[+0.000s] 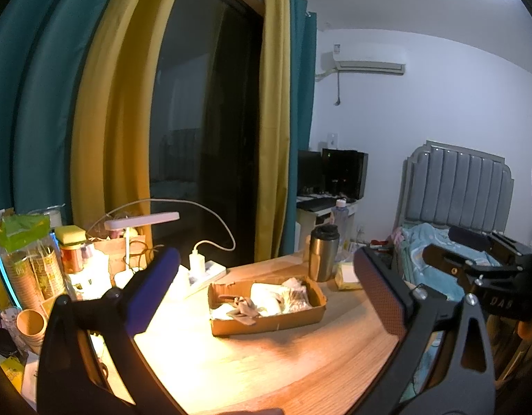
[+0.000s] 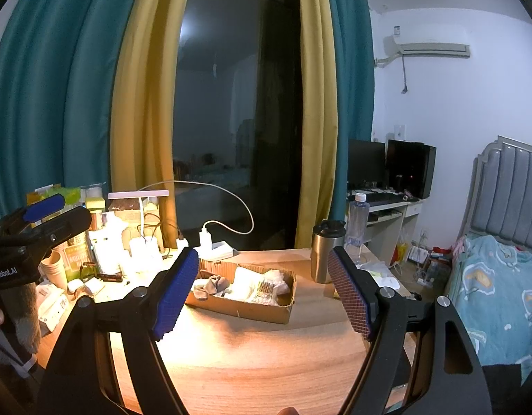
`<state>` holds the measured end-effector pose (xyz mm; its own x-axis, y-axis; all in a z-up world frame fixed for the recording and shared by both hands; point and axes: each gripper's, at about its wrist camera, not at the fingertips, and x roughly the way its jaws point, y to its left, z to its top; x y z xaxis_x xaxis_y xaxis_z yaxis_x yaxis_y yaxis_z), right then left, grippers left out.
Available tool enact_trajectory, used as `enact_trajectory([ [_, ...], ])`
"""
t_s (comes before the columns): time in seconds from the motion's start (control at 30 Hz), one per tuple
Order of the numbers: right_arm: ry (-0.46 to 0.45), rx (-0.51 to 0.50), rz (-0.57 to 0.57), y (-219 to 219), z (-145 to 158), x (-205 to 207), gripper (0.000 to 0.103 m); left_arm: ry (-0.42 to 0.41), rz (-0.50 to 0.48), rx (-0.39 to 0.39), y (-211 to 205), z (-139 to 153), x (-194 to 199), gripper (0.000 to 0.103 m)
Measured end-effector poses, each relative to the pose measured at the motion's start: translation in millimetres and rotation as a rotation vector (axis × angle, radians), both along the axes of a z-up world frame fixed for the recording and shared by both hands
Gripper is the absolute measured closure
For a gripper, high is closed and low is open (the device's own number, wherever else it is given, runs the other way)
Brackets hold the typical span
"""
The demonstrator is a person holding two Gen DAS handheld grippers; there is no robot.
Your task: Organize soft objects
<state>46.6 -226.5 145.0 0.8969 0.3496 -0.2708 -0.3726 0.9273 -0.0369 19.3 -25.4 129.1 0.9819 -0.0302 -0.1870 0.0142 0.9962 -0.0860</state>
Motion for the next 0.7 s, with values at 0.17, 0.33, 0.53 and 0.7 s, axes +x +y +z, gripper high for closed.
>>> enact_trajectory([
  [0.17,0.001,0.000,0.000,0,0,1,0.023,0.004,0.001,-0.001,0,-1,1,0.001],
  [0.33,0.001,0.000,0.002,0,1,1,0.023,0.006,-0.001,-0.001,0,-1,1,0.001],
  [0.53,0.005,-0.002,0.000,0,1,2,0.023,0.009,-0.004,-0.002,-1,-3,2,0.001],
  [0.7,0.017,-0.010,-0.005,-4,-7,-2,0.023,0.013,-0.005,-0.016,-5,-8,12,0.001],
])
